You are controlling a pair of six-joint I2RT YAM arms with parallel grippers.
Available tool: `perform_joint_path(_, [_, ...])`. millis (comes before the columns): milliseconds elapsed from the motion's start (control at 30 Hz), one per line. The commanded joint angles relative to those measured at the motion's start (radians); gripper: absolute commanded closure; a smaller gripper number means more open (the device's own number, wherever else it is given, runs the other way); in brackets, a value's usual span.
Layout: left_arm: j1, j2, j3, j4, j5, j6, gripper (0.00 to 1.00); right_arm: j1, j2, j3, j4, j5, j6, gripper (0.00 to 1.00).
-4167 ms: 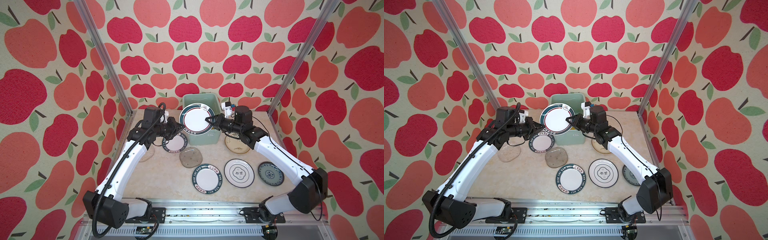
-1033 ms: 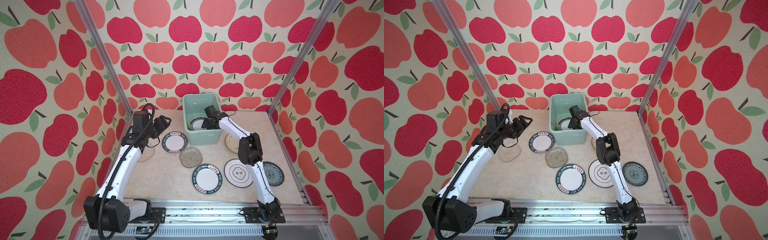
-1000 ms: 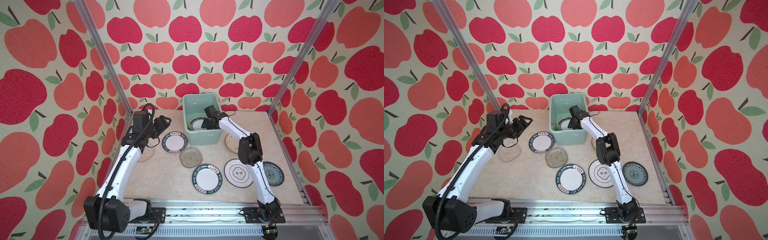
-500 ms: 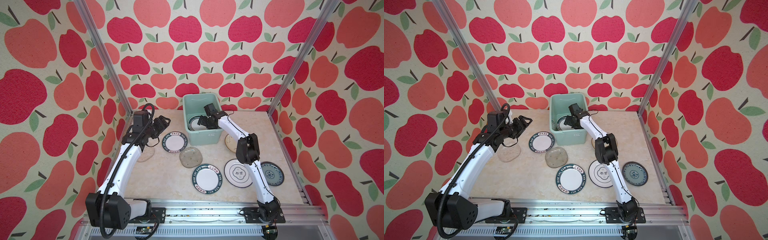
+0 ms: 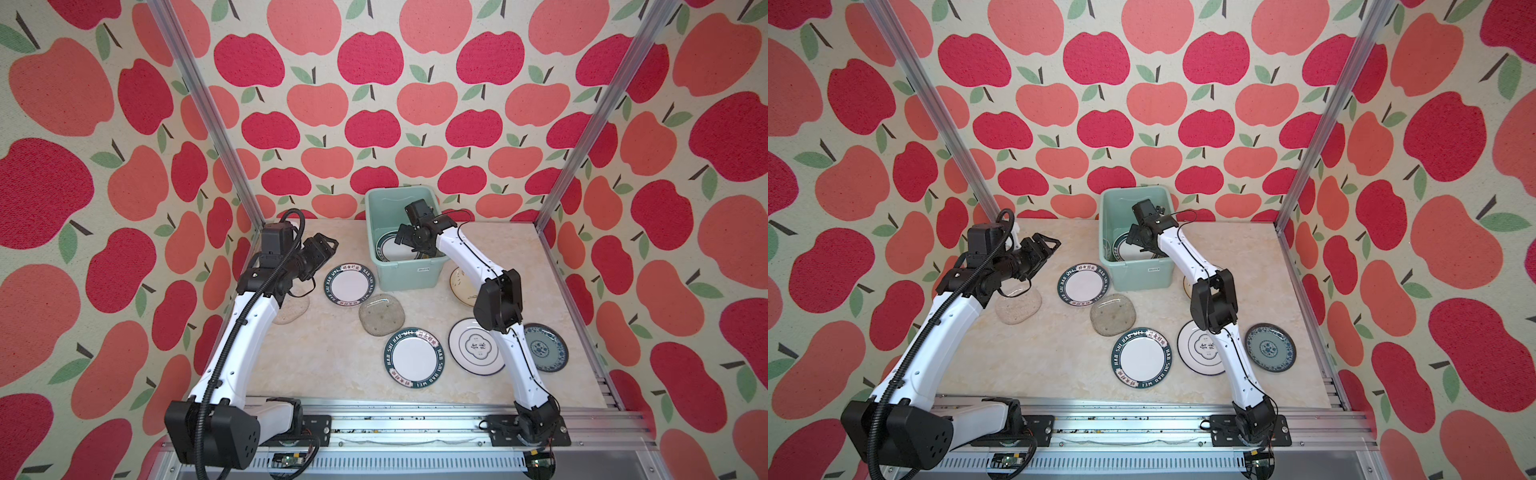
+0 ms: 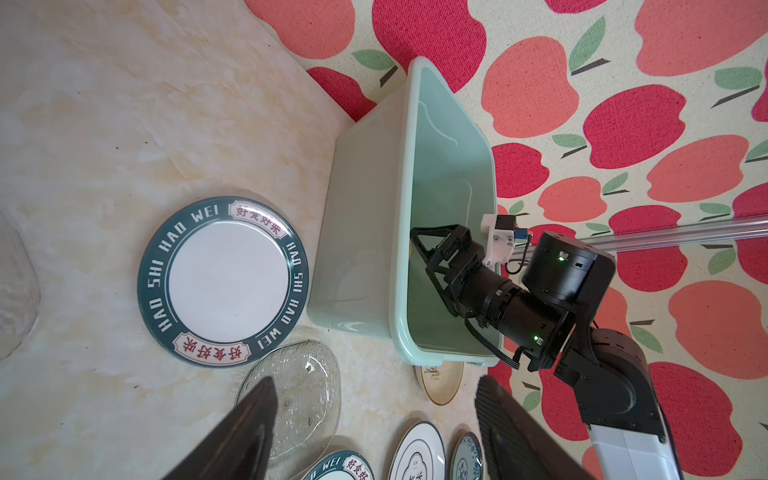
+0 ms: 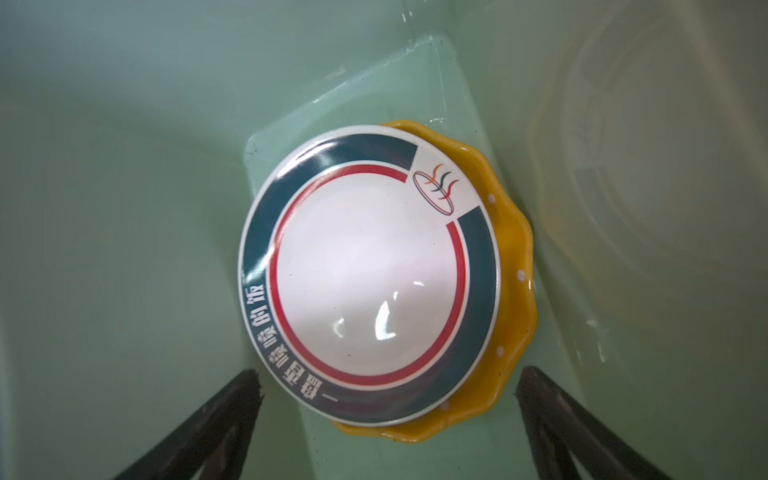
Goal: Place the plates into the plastic bin on the countertop
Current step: 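Open the right gripper and release the plate in the bin, then move the right gripper toward the green-rimmed plate while the left gripper approaches it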
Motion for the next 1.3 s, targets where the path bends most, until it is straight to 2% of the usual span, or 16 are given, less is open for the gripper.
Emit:
perform_joint_path(0, [0.006,-0.05,0.042,-0.129,-0.018,0.013,0.23,0.026,-0.122,0.007,-0.017,0.058,-0.042,0.01])
perform_joint_path(200, [-0.008,-0.152,0.036,-0.293,0.021,0.006,0.22,0.049,-0.266,-0.065,0.002,0.028,-0.122,0.04])
perform_joint_path(300, [-0.059,-0.195,0.032,-0.391,0.044,-0.016,0.22,0.051,-0.39,-0.168,0.024,-0.067,-0.209,0.05])
perform_joint_path(500, [-0.259,-0.276,-0.034,-0.514,0.075,-0.1,0.22,0.049,-0.742,-0.5,0.0,-0.344,-0.422,0.07])
perform_joint_path(633, [-0.423,-0.336,-0.123,-0.506,0.036,-0.194,0.22,0.036,-0.978,-0.743,-0.028,-0.549,-0.515,0.07])
perform_joint_path(767, [-0.577,-0.35,-0.237,-0.422,-0.008,-0.275,0.23,0.029,-1.101,-0.937,-0.122,-0.7,-0.588,0.09])
perform_joint_path(900, [-0.721,-0.298,-0.309,-0.338,-0.067,-0.305,0.22,0.029,-1.152,-1.103,-0.159,-0.715,-0.688,0.1])
perform_joint_path(1000, [-0.787,-0.233,-0.306,-0.321,-0.105,-0.293,0.22,0.028,-1.148,-1.174,-0.171,-0.665,-0.767,0.1])
perform_joint_path(1133, [-0.809,-0.178,-0.32,-0.266,-0.122,-0.278,0.21,0.027,-1.105,-1.244,-0.146,-0.625,-0.849,0.1])
perform_joint_path(1267, [-0.806,-0.14,-0.34,-0.224,-0.119,-0.262,0.2,0.007,-1.041,-1.272,-0.087,-0.621,-0.878,0.12])
